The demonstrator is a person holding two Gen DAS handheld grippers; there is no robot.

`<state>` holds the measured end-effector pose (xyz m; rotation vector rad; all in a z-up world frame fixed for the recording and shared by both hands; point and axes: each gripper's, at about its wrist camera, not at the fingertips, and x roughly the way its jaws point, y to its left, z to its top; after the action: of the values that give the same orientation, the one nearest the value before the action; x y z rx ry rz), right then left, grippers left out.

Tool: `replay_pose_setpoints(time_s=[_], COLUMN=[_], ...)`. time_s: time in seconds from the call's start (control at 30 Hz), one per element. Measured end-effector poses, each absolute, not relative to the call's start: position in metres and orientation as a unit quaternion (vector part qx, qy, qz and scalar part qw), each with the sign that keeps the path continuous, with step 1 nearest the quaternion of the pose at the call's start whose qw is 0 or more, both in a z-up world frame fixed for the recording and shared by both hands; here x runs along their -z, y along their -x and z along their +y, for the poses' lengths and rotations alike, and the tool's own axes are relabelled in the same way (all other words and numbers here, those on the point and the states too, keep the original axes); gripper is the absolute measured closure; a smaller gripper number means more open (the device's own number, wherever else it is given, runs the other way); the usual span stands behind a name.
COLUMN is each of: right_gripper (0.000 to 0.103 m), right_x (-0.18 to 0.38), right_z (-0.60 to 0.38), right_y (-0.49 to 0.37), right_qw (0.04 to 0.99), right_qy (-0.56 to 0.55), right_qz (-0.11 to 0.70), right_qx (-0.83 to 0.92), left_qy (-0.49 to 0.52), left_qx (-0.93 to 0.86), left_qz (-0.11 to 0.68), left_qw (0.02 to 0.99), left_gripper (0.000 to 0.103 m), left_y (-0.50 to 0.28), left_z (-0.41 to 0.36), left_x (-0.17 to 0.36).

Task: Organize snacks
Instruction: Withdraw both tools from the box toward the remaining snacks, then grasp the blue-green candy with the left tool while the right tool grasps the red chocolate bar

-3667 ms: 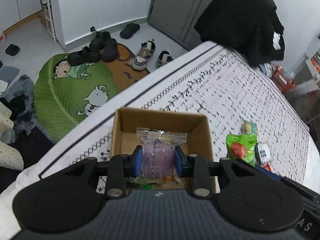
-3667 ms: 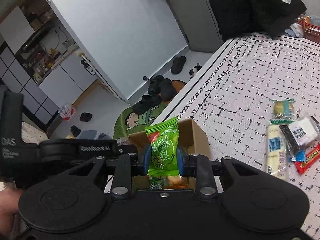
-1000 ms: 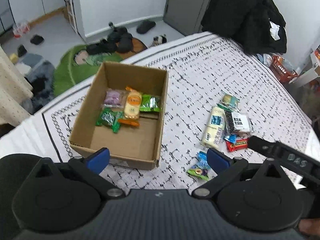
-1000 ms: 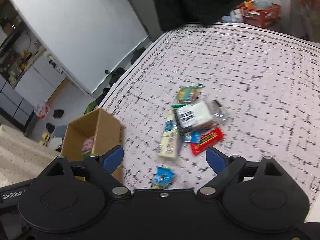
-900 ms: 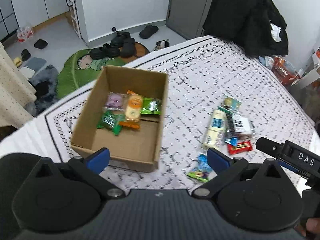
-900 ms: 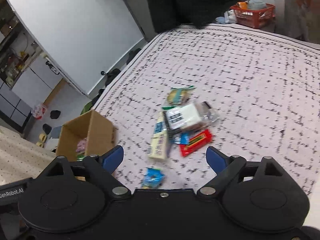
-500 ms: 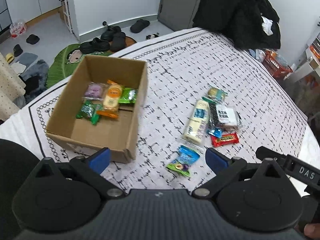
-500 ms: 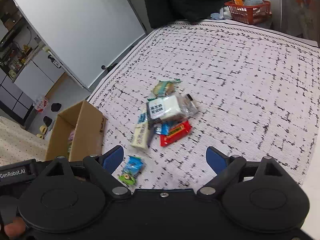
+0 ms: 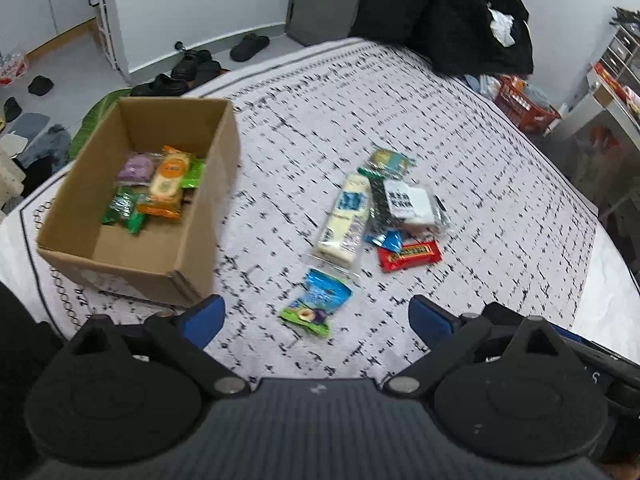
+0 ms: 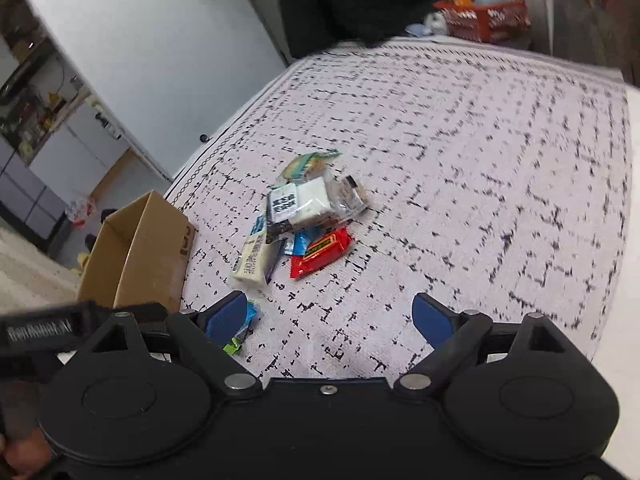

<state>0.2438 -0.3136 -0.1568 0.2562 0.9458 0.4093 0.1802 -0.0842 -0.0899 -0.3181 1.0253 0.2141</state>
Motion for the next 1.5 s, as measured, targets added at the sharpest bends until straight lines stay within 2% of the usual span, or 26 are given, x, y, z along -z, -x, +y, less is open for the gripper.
replay_pose_setpoints(time_s=[0.17, 0.33, 0.63, 1.2, 1.43, 1.5], right_gripper=[0.014, 0.014, 0.019, 0.041, 0.052, 0.053], right_x=[0.162, 0.167, 0.177, 0.214, 0.225, 0.227], right_z=[-0.318, -0.314, -0.308, -0.288, -0.274, -0.27], right_y=[-0.248, -0.253, -0.27, -0.307, -0.322, -0.327], right_qw=[0.859, 0.854, 0.845, 0.815, 0.806, 0.806], right_qy=[-0.137, -0.132, -0.145, -0.142, -0.146, -0.151], right_qz=[0.455, 0.463, 0.478, 0.526, 0.535, 0.533], right_qx=[-0.19, -0.2, -0.191, -0.196, -0.206, -0.208], left_qy=[0.145, 0.148, 0.132, 0.096, 0.104, 0.107], left_qx=[-0.091, -0.096, -0.113, -0.088, -0.086, -0.085], left_qz=[0.497, 0.509, 0.526, 0.561, 0.567, 0.566], left_qw=[0.851, 0.842, 0.832, 0.818, 0.813, 0.813], left_gripper=[0.016, 0.031, 0.04, 0.04, 0.066, 0.067], left_y=[-0.184, -0.188, -0.211, -0.245, -0.251, -0.253], left_z=[-0.096, -0.096, -0.089, -0.091, -0.084, -0.082], left_x=[0.108, 0.128, 0.155, 0.195, 0.206, 0.207])
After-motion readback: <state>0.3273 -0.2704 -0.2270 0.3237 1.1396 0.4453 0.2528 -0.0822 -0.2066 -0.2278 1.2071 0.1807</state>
